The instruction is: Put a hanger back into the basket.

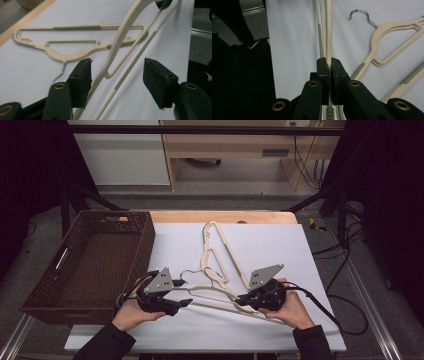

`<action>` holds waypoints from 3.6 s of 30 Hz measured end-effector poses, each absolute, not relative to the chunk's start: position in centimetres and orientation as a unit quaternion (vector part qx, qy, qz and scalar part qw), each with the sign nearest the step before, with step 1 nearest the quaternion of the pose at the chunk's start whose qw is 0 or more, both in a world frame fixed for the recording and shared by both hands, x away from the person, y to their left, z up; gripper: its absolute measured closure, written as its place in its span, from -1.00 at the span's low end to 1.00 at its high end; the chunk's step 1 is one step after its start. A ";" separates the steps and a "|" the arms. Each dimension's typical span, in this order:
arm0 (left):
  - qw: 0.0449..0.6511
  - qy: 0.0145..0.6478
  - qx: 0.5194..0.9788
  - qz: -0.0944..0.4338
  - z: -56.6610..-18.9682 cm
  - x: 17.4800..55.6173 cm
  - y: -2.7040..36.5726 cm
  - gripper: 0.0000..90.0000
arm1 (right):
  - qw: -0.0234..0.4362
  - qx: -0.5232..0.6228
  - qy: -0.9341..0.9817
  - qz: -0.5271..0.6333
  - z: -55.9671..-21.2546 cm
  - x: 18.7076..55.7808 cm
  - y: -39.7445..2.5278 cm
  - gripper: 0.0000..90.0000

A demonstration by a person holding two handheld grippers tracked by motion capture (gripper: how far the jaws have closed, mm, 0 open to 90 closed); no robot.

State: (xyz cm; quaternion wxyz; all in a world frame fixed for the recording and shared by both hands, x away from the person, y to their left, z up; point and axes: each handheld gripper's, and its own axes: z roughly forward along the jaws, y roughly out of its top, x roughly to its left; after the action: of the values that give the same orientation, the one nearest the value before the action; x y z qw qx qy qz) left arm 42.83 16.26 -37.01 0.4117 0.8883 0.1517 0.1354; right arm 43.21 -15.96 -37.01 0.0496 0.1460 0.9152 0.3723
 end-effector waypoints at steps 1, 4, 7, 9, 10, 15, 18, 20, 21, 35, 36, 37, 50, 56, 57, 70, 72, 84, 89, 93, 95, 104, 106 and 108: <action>0.407 0.146 0.892 0.129 -37.2 42.8 16.2 -0.03 | 0.046 0.143 0.917 0.370 -37.1 43.2 -15.9 0.94; 0.387 0.129 0.905 0.119 -37.6 43.0 15.9 0.11 | 0.038 0.131 0.921 0.365 -37.4 43.0 -15.7 0.94; 0.380 0.121 0.911 0.103 -38.2 43.3 15.4 0.20 | 0.032 0.114 0.923 0.366 -37.6 42.9 -15.5 0.94; 0.368 0.110 0.918 0.099 -38.5 43.5 15.1 0.23 | 0.028 0.109 0.924 0.365 -37.7 42.8 -15.4 0.94; 0.365 0.104 0.920 0.097 -38.6 43.5 15.0 0.29 | 0.026 0.107 0.924 0.367 -37.8 42.9 -15.3 0.94; 0.361 0.097 0.924 0.085 -39.0 43.7 14.5 0.58 | 0.025 0.089 0.923 0.374 -37.8 42.8 -15.4 0.94; 0.358 0.081 0.926 0.084 -38.8 43.7 14.6 0.74 | 0.028 0.085 0.922 0.376 -37.8 42.7 -15.4 0.94; 0.363 0.080 0.925 0.084 -38.7 43.5 14.7 0.77 | 0.026 0.085 0.921 0.379 -37.8 42.8 -15.5 0.94; 0.363 0.078 0.924 0.088 -38.6 43.3 14.7 0.78 | 0.023 0.084 0.920 0.382 -37.8 42.9 -15.5 0.93; 0.389 0.091 0.913 0.081 -37.5 41.6 14.9 0.93 | 0.077 0.153 0.886 0.430 -37.4 43.9 -16.2 0.35; 0.389 0.091 0.913 0.081 -37.5 41.6 14.9 0.93 | 0.092 0.160 0.882 0.433 -37.3 43.9 -16.4 0.24; 0.383 0.100 0.914 0.084 -37.3 41.7 15.1 0.93 | 0.102 0.168 0.878 0.436 -37.2 43.9 -16.7 0.18; 0.411 0.207 0.879 0.120 -34.1 41.6 16.2 0.93 | 0.191 0.277 0.789 0.514 -36.4 42.7 -21.9 -0.57; 0.432 0.223 0.863 0.137 -30.8 41.9 17.7 0.93 | 0.202 0.312 0.770 0.518 -36.7 42.4 -23.2 -0.72; 0.432 0.223 0.863 0.137 -30.8 41.9 17.7 0.93 | 0.204 0.314 0.769 0.518 -36.8 42.4 -23.3 -0.73; 0.441 0.259 0.839 0.185 -25.3 43.9 23.4 0.93 | 0.209 0.340 0.765 0.506 -37.8 42.3 -23.7 -0.77; 0.447 0.266 0.833 0.187 -24.9 44.7 25.4 0.93 | 0.210 0.344 0.763 0.506 -37.9 42.3 -23.8 -0.79; 0.426 0.304 0.826 0.209 -25.8 47.1 31.7 0.93 | 0.209 0.349 0.764 0.501 -38.0 42.4 -23.7 -0.82; 0.413 0.328 0.821 0.219 -26.8 47.8 34.8 0.93 | 0.209 0.350 0.765 0.499 -38.1 42.5 -23.7 -0.82; 0.405 0.342 0.818 0.224 -27.3 47.8 36.9 0.93 | 0.209 0.350 0.767 0.496 -38.2 42.5 -23.6 -0.82; 0.404 0.346 0.817 0.225 -27.4 47.8 37.4 0.93 | 0.209 0.350 0.767 0.495 -38.2 42.5 -23.6 -0.82; 0.382 0.394 0.802 0.236 -29.3 48.3 41.1 0.93 | 0.206 0.350 0.769 0.493 -38.4 42.7 -23.4 -0.82; 0.376 0.401 0.802 0.233 -29.9 48.4 41.5 0.93 | 0.206 0.350 0.770 0.492 -38.4 42.7 -23.4 -0.82; 0.369 0.404 0.804 0.234 -30.1 48.5 41.7 0.93 | 0.206 0.350 0.770 0.493 -38.5 42.7 -23.4 -0.82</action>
State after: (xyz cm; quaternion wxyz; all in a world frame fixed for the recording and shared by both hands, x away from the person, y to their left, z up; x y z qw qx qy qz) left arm 48.51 41.67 -30.12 0.3692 0.8037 0.4035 0.2344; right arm 42.71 -23.41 -38.45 0.2056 0.3501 0.7697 0.4926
